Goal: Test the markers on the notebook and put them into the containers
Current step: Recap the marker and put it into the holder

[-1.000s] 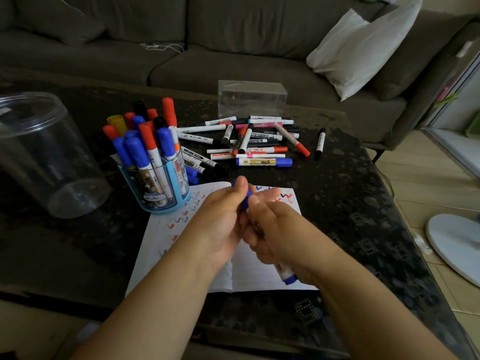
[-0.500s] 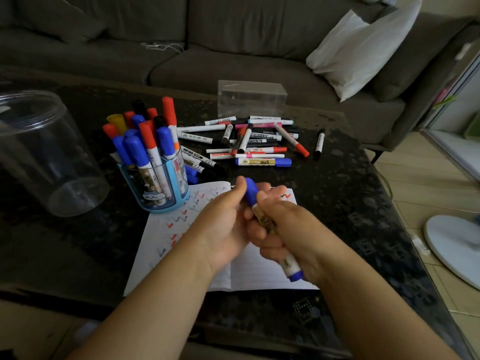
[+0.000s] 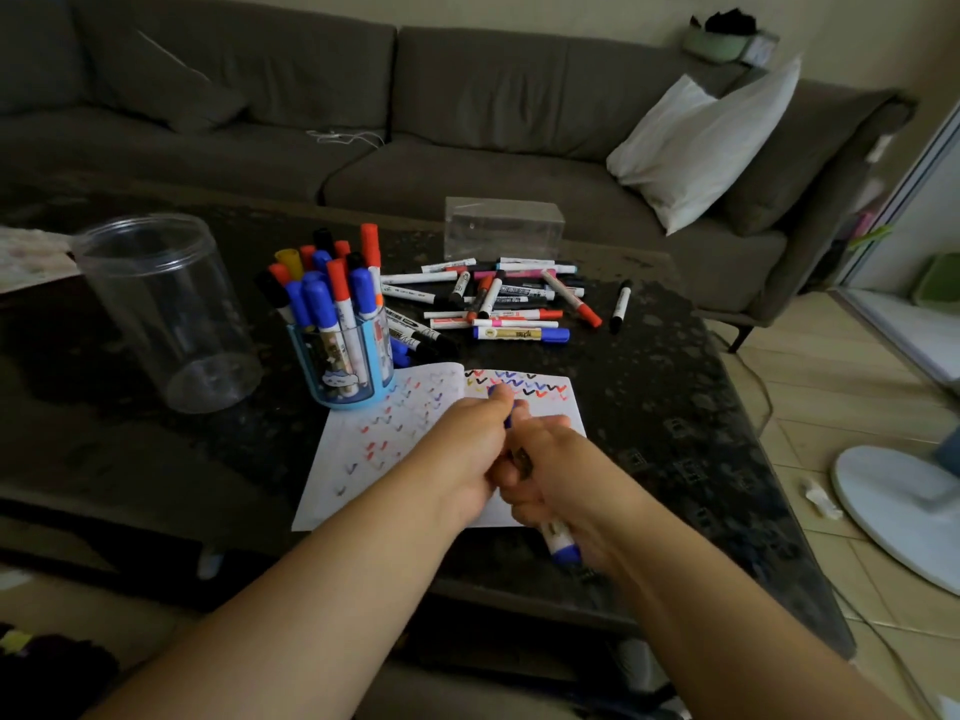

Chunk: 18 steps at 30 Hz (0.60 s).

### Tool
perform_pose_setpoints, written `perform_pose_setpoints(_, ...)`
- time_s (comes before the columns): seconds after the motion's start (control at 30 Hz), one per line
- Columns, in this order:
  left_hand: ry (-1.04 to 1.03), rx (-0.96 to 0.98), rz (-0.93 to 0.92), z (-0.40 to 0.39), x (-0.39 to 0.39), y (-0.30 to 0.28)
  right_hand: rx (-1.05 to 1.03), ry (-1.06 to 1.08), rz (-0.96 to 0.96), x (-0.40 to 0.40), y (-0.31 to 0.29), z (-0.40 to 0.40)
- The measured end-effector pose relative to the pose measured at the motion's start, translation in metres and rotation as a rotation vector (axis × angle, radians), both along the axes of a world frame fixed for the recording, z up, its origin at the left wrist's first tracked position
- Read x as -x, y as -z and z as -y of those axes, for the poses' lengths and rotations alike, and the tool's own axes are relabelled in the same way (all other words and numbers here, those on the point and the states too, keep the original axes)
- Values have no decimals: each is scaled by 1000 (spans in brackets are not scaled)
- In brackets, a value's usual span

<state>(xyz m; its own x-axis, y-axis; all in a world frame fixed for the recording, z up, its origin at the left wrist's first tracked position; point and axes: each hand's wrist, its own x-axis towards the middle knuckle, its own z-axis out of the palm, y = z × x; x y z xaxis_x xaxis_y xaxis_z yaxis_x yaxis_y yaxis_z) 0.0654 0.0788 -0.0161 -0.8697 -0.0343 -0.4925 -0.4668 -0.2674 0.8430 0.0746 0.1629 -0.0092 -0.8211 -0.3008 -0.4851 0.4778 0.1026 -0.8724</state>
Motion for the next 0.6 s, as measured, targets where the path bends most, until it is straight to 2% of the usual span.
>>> perform_pose_setpoints(0.1, -75, 26, -33, -3, -9, -8, -606, -224, -411, -19, -7, -13)
perform_pose_setpoints(0.17, -217, 58, -134, 12, -8, -17, -754, -271, -600, -39, -4, -21)
perform_pose_setpoints(0.23, -293, 57, -186, 33, -14, -25, -784, -246, -573, -56, -2, -31)
perform_pose_setpoints(0.3, -173, 153, -148, 42, -19, -23, -694, -159, -437, -56, -1, -42)
perform_pose_setpoints(0.37, -43, 302, -137, 42, -26, -12, -464, -85, -268, -51, -3, -47)
perform_pose_setpoints(0.47, -27, 434, -146, 39, -33, 2, -110, 30, -43, -44, -13, -41)
perform_pose_setpoints(0.6, 0, 628, -171, 39, -31, 10, -33, 48, -65, -26, -15, -37)
